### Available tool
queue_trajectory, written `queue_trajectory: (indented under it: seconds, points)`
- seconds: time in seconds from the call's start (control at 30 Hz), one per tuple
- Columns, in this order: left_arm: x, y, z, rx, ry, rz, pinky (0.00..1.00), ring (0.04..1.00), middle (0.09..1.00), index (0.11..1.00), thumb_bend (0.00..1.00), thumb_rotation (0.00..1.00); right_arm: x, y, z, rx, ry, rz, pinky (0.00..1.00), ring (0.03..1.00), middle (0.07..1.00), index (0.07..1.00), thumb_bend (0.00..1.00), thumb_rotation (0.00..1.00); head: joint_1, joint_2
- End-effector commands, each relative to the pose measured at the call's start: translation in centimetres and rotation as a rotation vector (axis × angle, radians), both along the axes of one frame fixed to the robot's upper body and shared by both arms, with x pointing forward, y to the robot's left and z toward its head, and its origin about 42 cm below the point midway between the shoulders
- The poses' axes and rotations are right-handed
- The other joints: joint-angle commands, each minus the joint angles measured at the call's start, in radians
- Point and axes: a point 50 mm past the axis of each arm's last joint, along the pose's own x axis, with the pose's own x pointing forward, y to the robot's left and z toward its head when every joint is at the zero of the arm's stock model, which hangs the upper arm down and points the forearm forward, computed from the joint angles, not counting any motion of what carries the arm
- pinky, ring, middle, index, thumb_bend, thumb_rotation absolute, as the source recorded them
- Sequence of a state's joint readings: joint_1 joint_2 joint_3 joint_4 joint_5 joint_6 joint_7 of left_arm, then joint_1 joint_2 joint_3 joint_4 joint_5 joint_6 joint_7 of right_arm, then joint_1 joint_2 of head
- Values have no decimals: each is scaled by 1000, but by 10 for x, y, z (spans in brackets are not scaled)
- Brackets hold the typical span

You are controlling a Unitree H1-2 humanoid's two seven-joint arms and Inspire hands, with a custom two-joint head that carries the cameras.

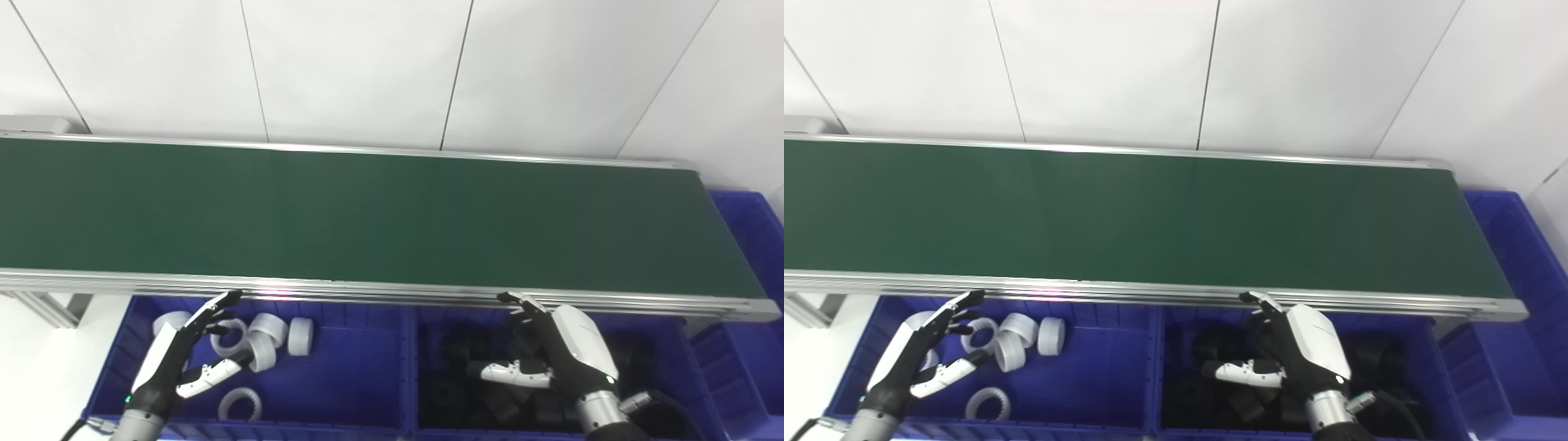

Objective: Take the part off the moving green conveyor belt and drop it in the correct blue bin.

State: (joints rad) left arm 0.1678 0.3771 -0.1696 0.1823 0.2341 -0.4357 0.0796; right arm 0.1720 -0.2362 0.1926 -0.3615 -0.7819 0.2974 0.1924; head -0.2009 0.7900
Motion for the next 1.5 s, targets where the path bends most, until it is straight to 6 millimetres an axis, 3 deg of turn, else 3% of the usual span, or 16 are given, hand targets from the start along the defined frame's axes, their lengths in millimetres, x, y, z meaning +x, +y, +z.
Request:
queue_trajectory:
  seconds: [0.0, 0.2, 0.4, 0.57, 0.7, 1.13, 1.47]
  points:
    - [10, -4, 19, 3, -89, -59, 749, 838, 872, 870, 896, 745, 4, 1, 13, -3, -44, -7, 586, 662, 689, 832, 851, 493, -10, 3]
    - [29, -37, 45, -4, -157, -204, 782, 849, 862, 845, 898, 628, 5, 4, 13, -5, -45, -7, 581, 656, 690, 835, 856, 518, -71, 16]
    - [45, -64, 63, 42, -116, -253, 788, 883, 899, 861, 911, 599, 4, 7, 13, 5, -46, -3, 611, 664, 690, 832, 863, 515, -93, 21]
    - [49, -76, 74, 112, -40, -258, 816, 918, 919, 886, 920, 600, 2, 8, 15, 5, -50, 1, 624, 672, 691, 831, 869, 515, -94, 30]
    - [49, -78, 73, 131, -46, -256, 841, 927, 900, 858, 892, 544, 1, 8, 15, -1, -50, 3, 628, 678, 695, 836, 874, 554, -91, 31]
    - [47, -74, 61, 113, -55, -238, 841, 915, 882, 826, 864, 407, 0, 10, 12, 11, -53, -6, 607, 659, 694, 836, 877, 525, -105, 12]
    - [49, -72, 55, 103, -60, -231, 832, 906, 876, 821, 849, 392, 2, 12, 9, 6, -45, -6, 628, 672, 701, 840, 876, 537, -107, 0]
